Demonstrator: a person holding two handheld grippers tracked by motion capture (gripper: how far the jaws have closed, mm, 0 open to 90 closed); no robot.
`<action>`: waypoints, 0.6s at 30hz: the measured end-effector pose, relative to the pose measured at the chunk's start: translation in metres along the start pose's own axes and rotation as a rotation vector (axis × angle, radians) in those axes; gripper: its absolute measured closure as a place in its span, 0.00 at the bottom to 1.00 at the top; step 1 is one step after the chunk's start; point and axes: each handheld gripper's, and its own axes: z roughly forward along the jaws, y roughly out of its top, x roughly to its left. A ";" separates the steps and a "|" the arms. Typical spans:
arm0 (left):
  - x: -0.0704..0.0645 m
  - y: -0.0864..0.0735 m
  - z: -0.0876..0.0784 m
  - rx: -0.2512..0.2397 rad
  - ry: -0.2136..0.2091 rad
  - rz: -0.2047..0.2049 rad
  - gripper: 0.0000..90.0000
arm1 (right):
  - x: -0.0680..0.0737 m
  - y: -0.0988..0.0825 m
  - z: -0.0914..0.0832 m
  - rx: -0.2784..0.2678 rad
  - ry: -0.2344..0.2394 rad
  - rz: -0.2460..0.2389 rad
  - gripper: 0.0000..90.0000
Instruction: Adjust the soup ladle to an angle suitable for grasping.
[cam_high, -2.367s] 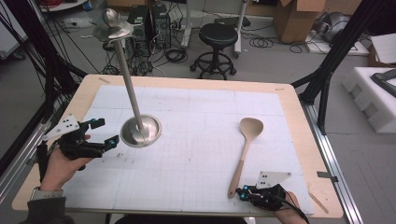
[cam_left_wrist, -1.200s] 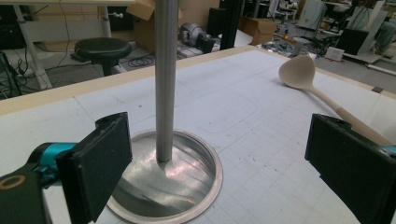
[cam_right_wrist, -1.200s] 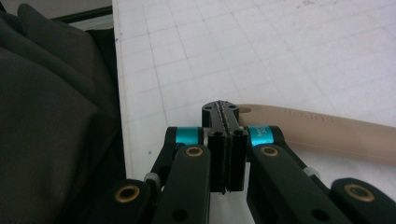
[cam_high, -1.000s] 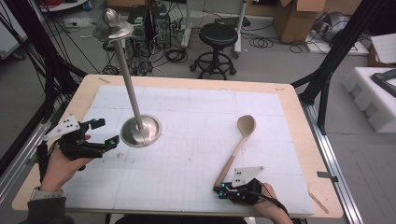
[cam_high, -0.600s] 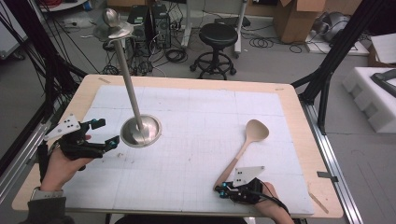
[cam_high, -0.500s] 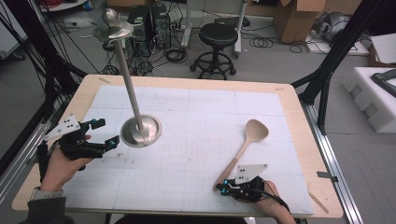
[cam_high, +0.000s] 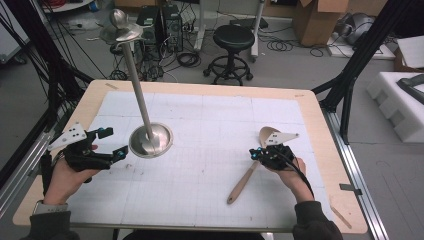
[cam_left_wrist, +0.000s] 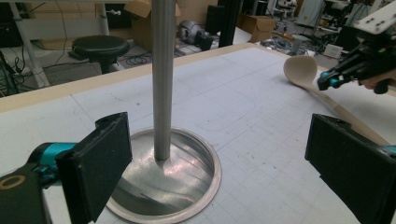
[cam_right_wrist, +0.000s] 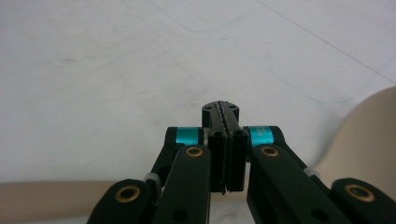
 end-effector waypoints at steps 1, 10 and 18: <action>0.000 0.000 0.000 -0.001 -0.001 0.000 0.09 | -0.005 0.001 0.004 0.017 -0.006 0.017 1.00; 0.000 0.000 0.001 0.000 -0.005 -0.002 0.09 | -0.029 -0.002 0.021 0.110 -0.076 0.086 1.00; -0.001 -0.001 0.001 0.003 -0.006 -0.001 0.09 | -0.029 -0.003 0.023 0.143 -0.088 0.074 1.00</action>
